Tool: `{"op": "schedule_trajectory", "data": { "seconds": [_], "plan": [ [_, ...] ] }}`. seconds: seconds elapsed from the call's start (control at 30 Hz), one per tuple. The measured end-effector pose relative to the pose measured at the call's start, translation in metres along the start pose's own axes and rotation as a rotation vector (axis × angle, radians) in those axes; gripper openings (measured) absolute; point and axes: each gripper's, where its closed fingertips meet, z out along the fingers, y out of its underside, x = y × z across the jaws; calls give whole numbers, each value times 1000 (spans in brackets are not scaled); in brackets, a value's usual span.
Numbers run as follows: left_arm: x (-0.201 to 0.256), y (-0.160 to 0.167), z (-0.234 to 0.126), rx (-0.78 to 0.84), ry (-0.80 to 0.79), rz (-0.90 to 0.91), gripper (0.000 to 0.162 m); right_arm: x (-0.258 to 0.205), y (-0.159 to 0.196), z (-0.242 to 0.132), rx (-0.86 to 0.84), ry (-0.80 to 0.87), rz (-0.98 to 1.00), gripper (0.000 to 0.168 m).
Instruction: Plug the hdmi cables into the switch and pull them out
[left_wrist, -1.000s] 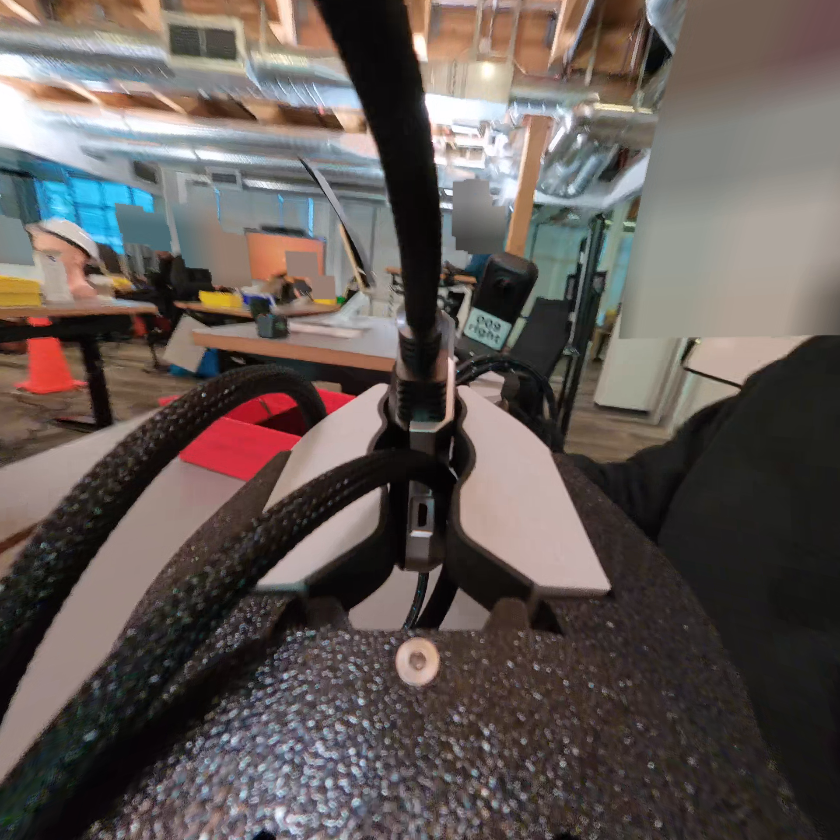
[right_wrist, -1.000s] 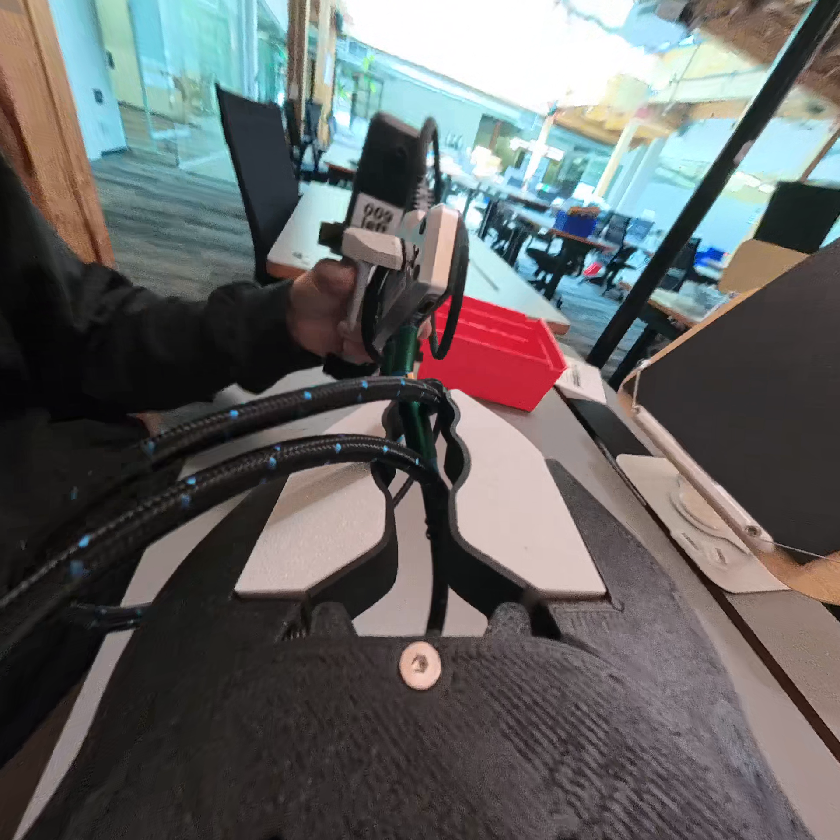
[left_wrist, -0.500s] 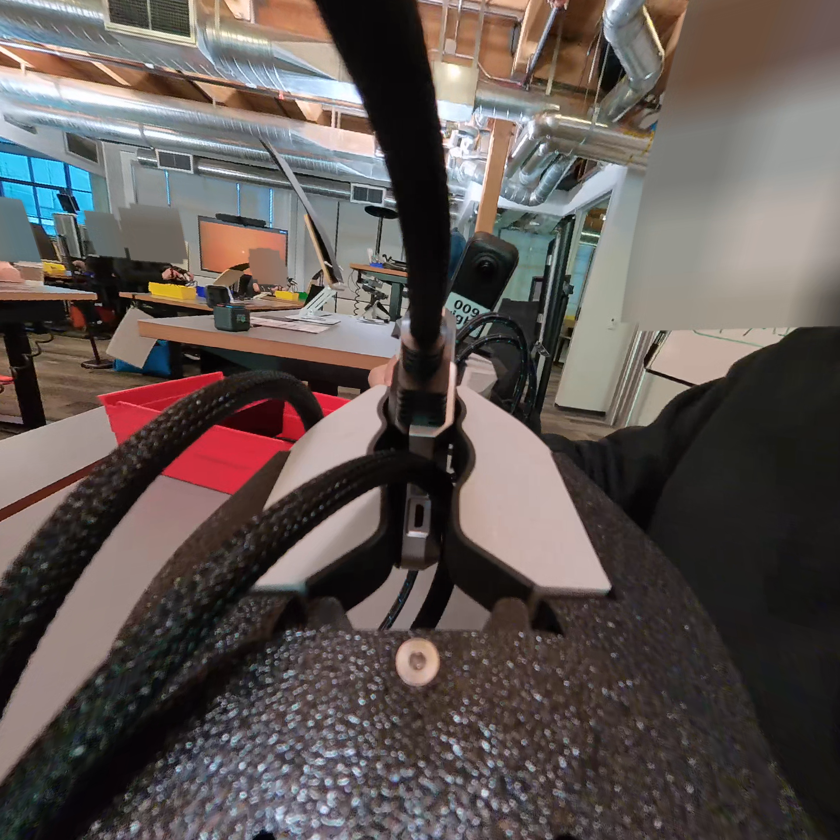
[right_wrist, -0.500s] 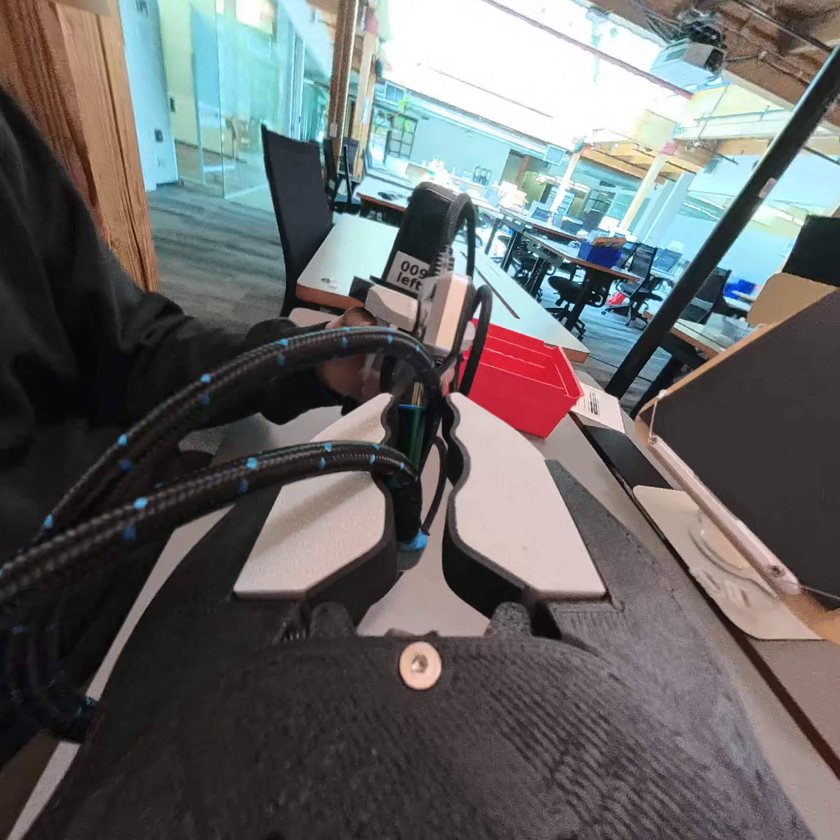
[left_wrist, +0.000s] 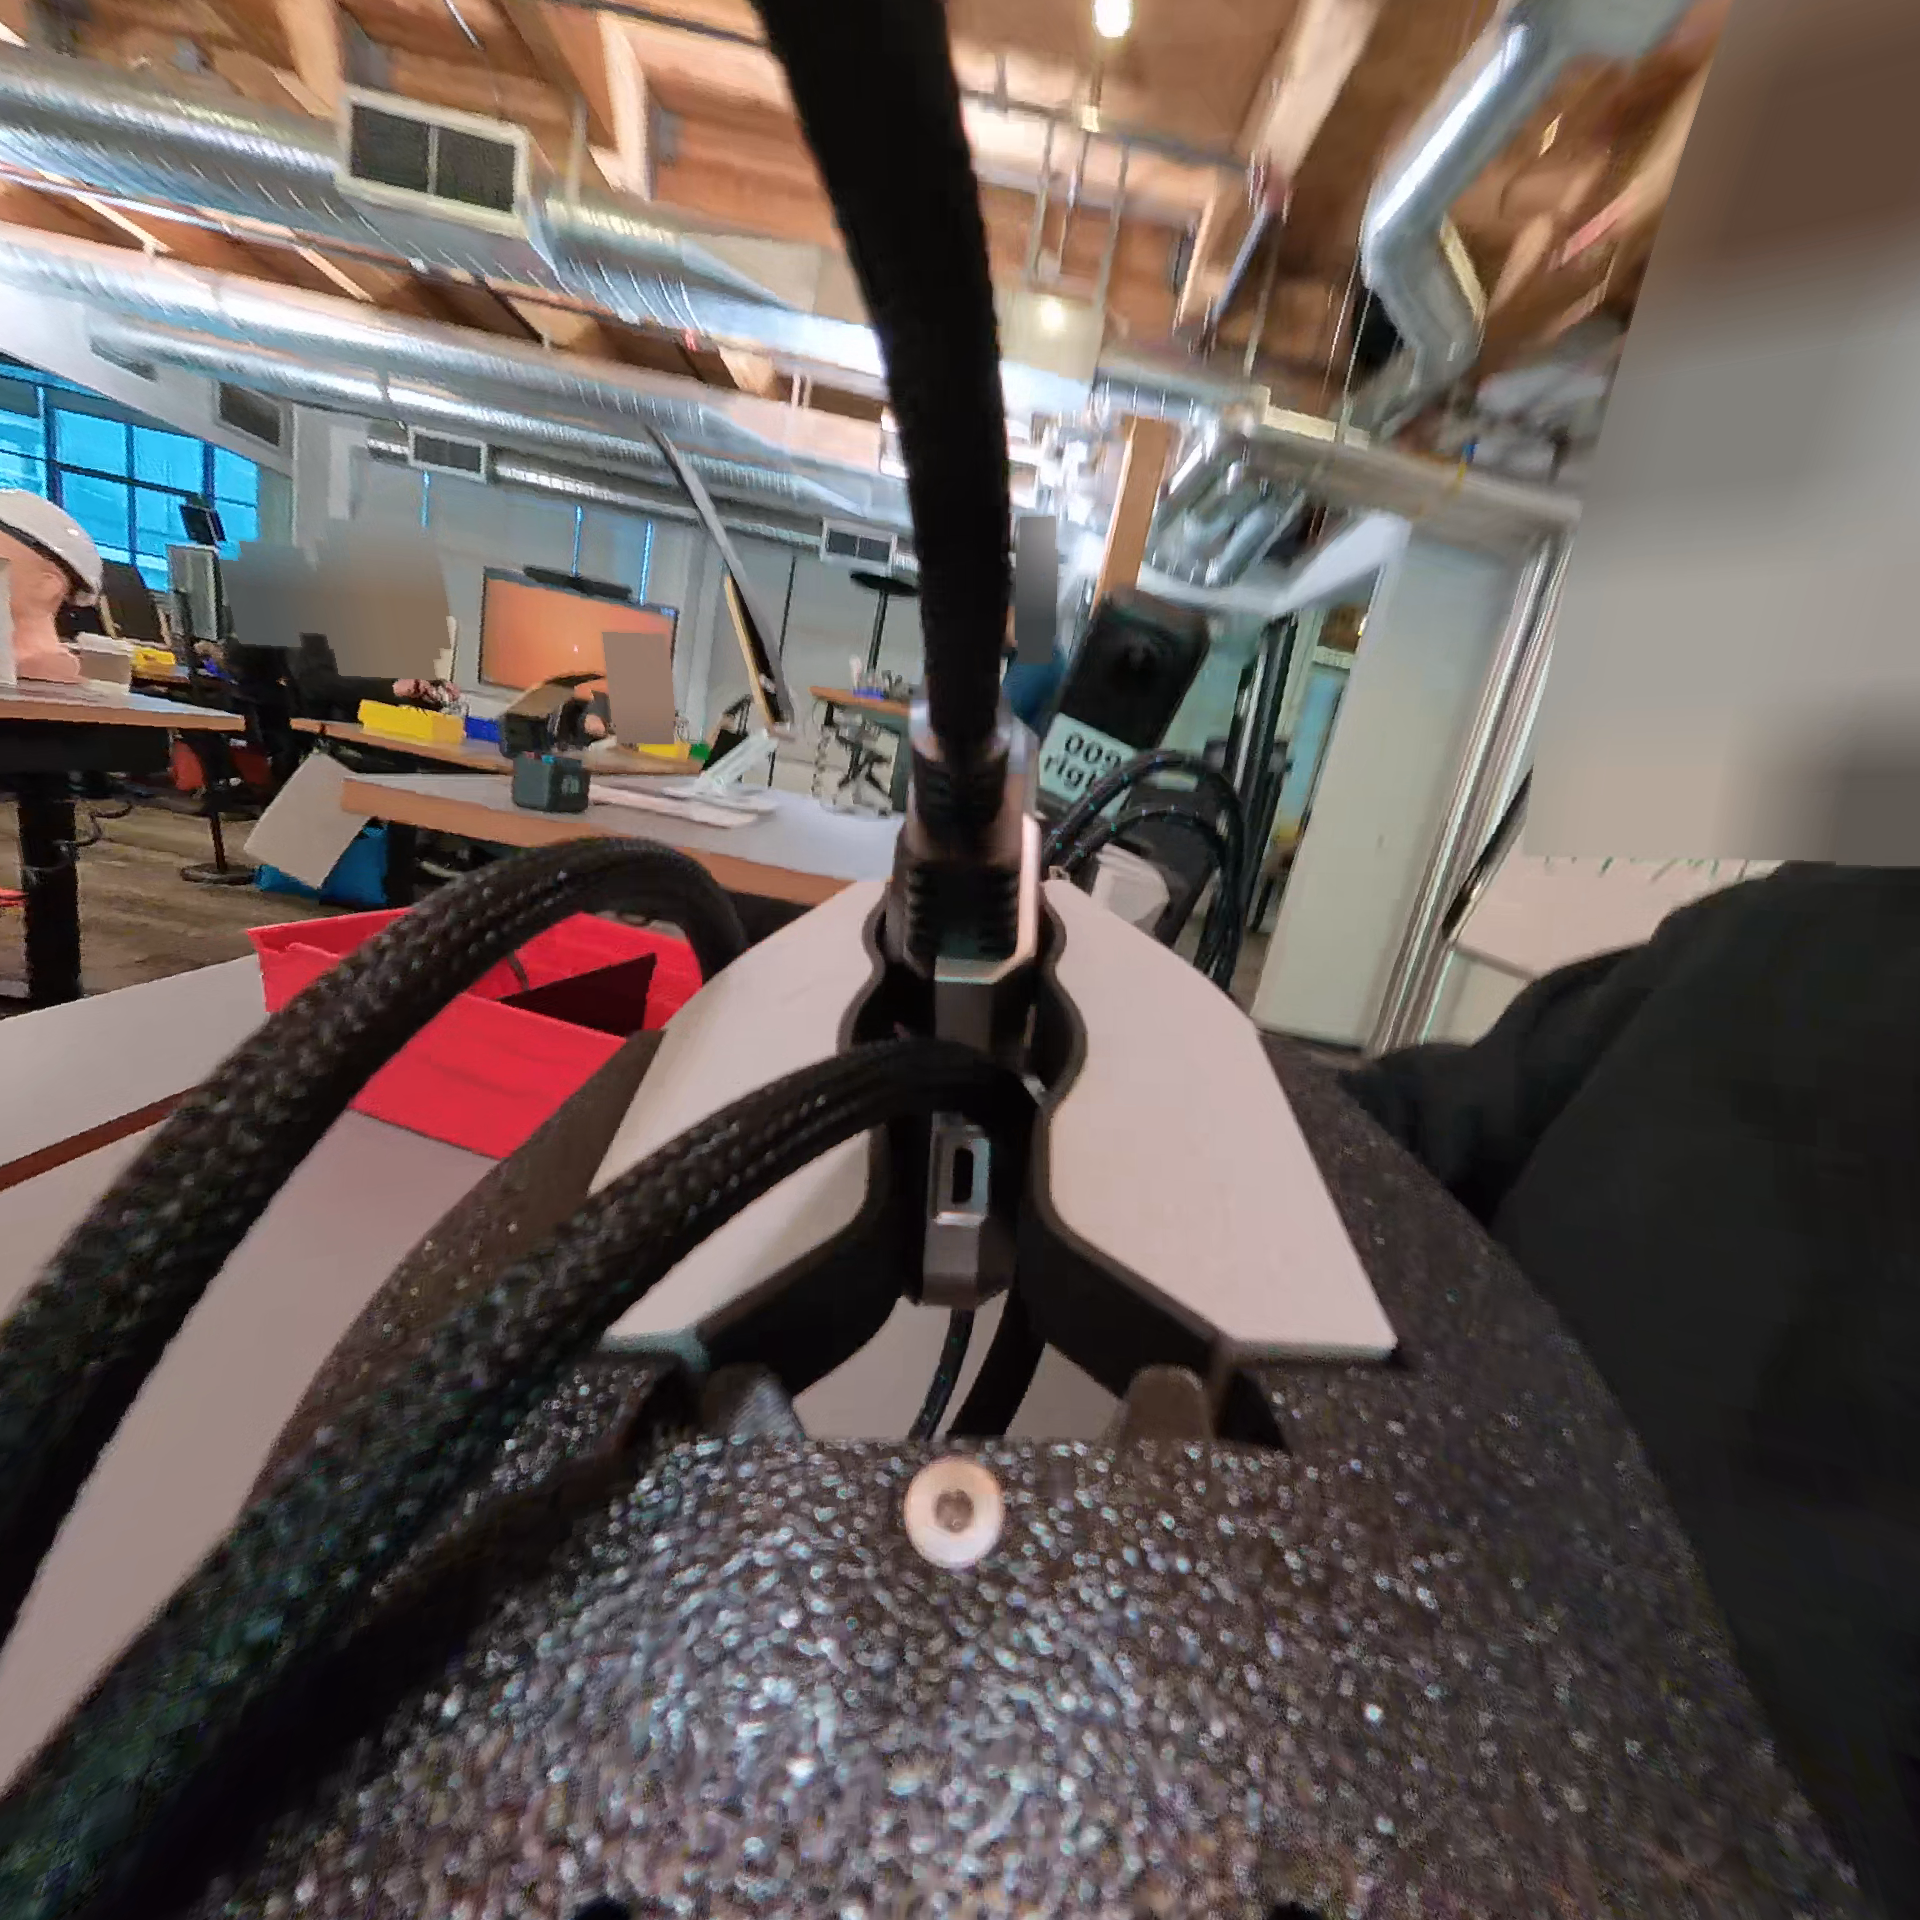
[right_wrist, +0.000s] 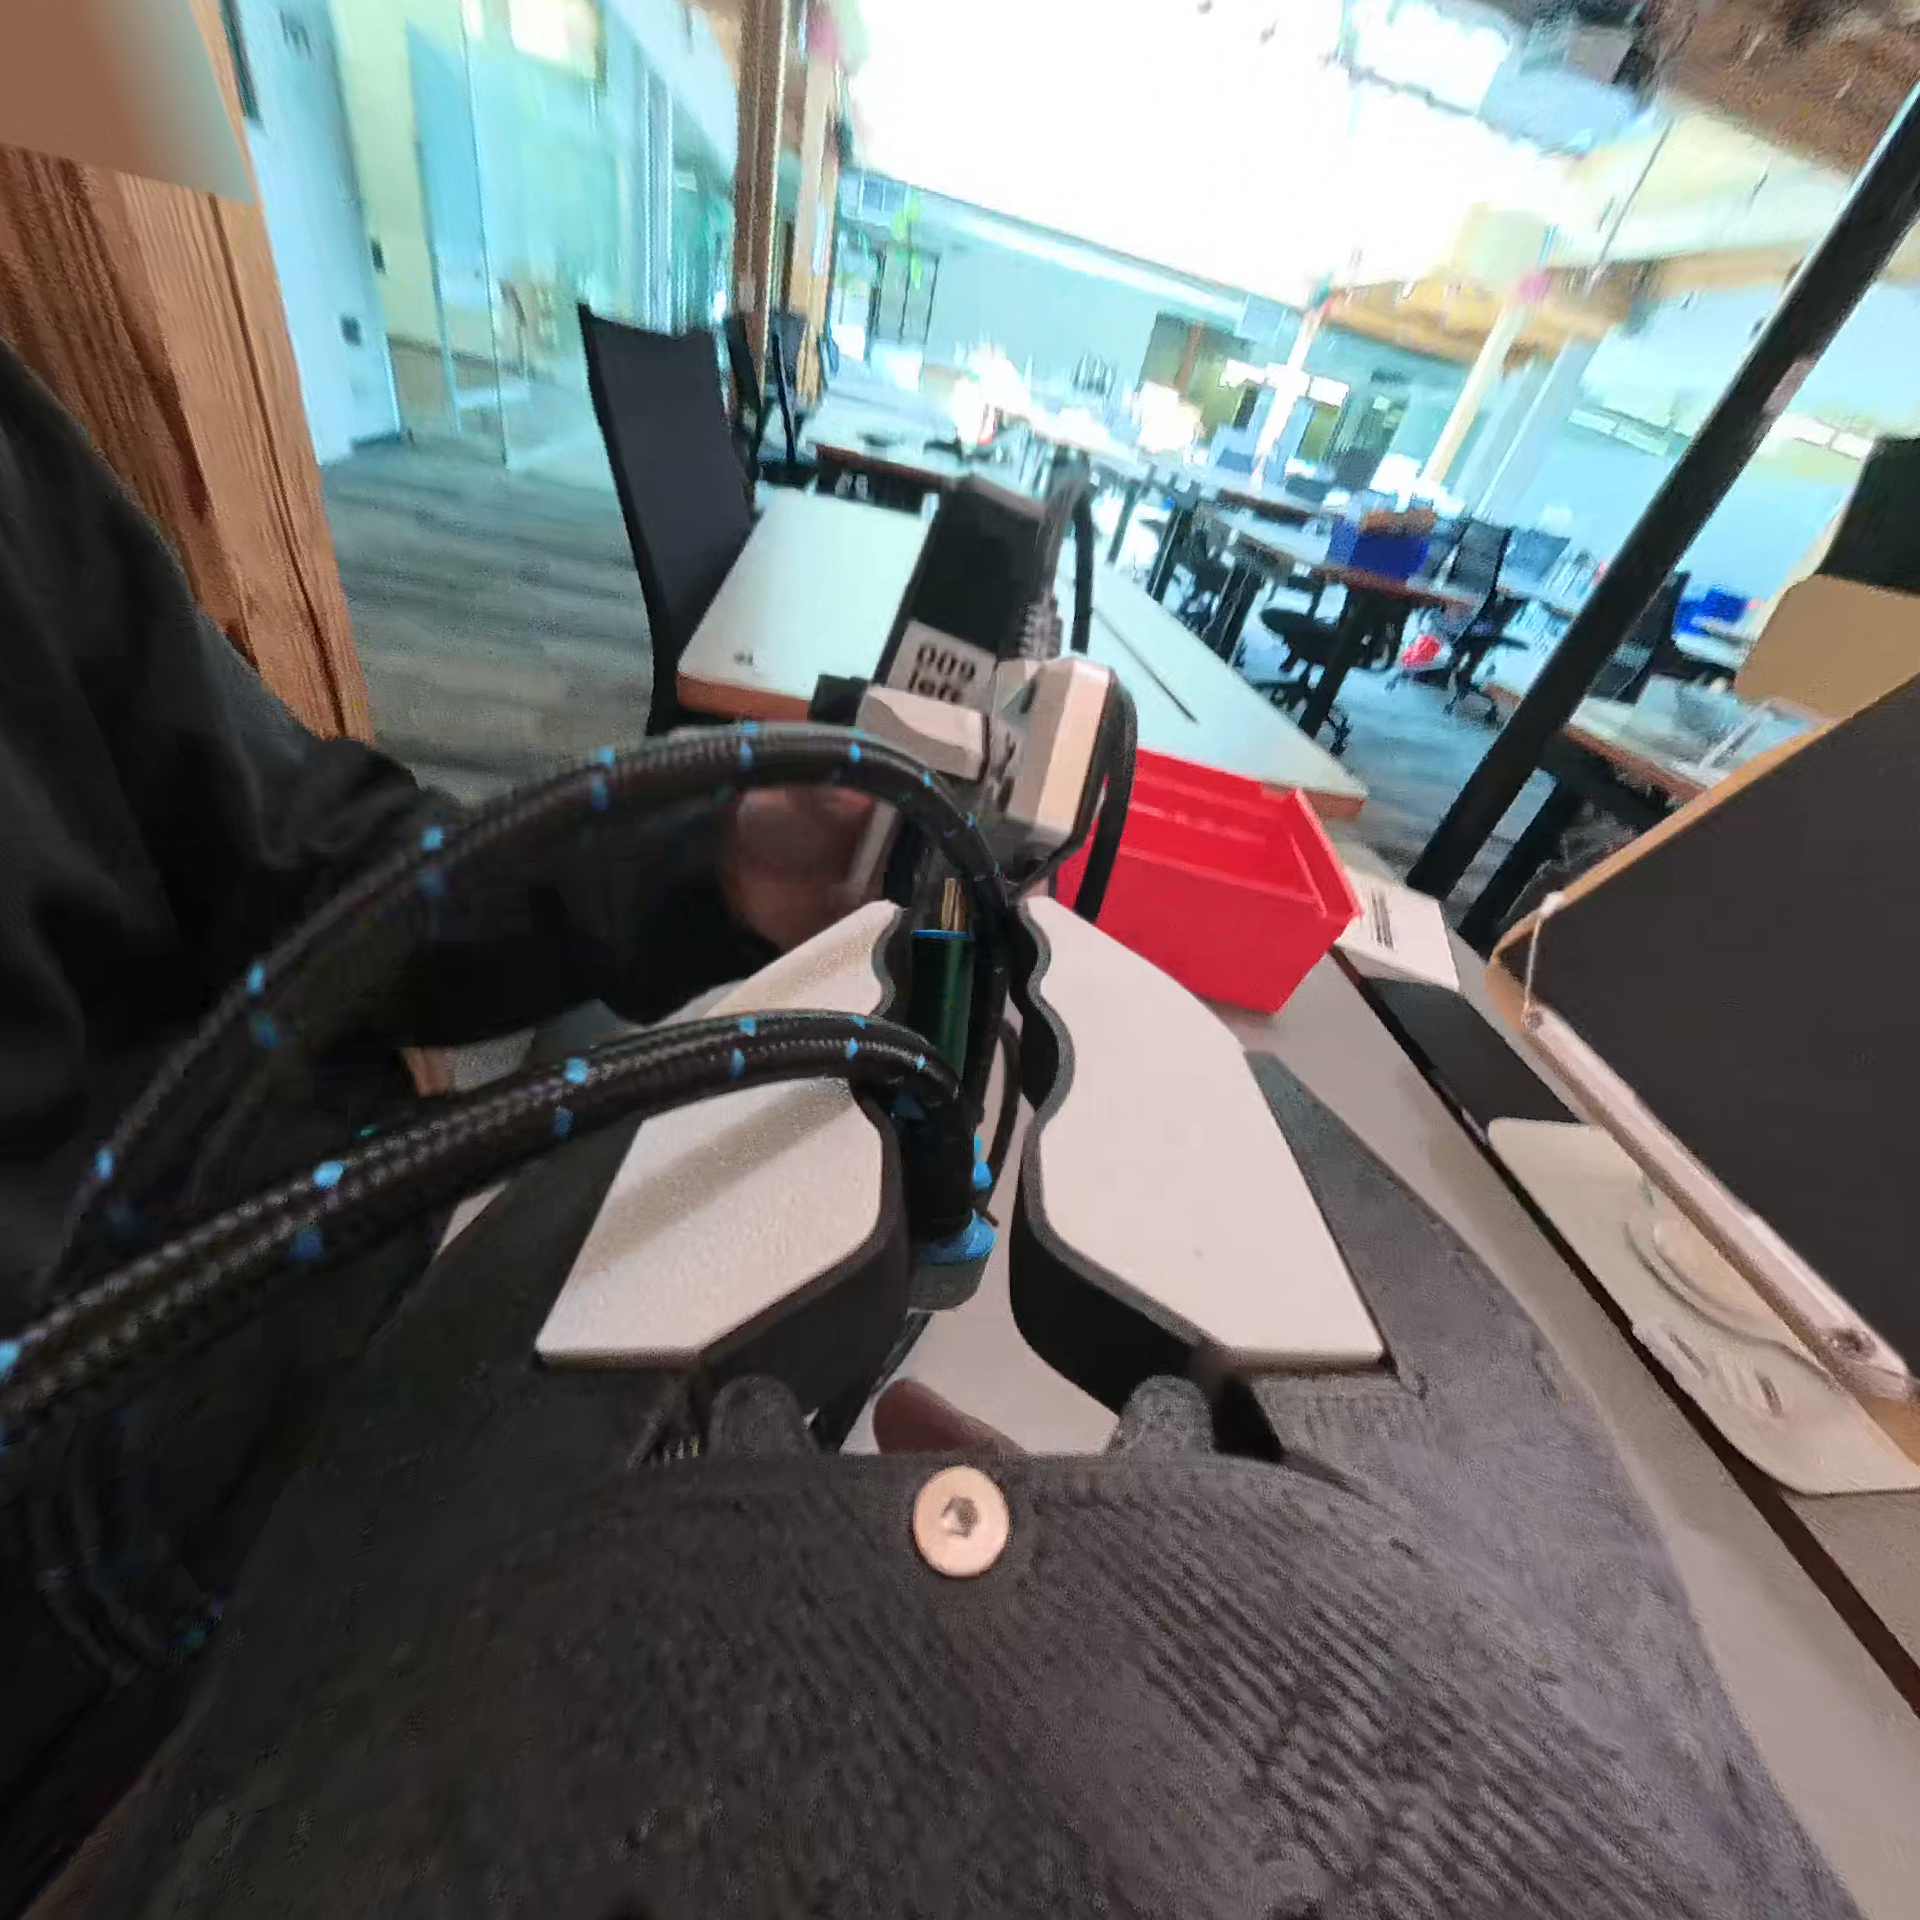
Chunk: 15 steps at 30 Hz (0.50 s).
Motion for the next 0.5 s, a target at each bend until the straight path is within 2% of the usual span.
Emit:
{"op": "schedule_trajectory", "data": {
  "seconds": [0.07,0.23,0.4,0.5],
  "plan": [
    [3,-8,-5,51,21,-33,22,1,-10,-4,44,9,15,18],
    [12,-8,-8,17,37,9,22,-1,-5,0,-2,2,14,20],
    [17,-12,-11,21,12,16,22,-11,-5,-4,-9,-76,15,22],
    [16,-28,-18,107,-11,-4,22,-22,2,-9,-60,-147,-1,16]
  ]
}}
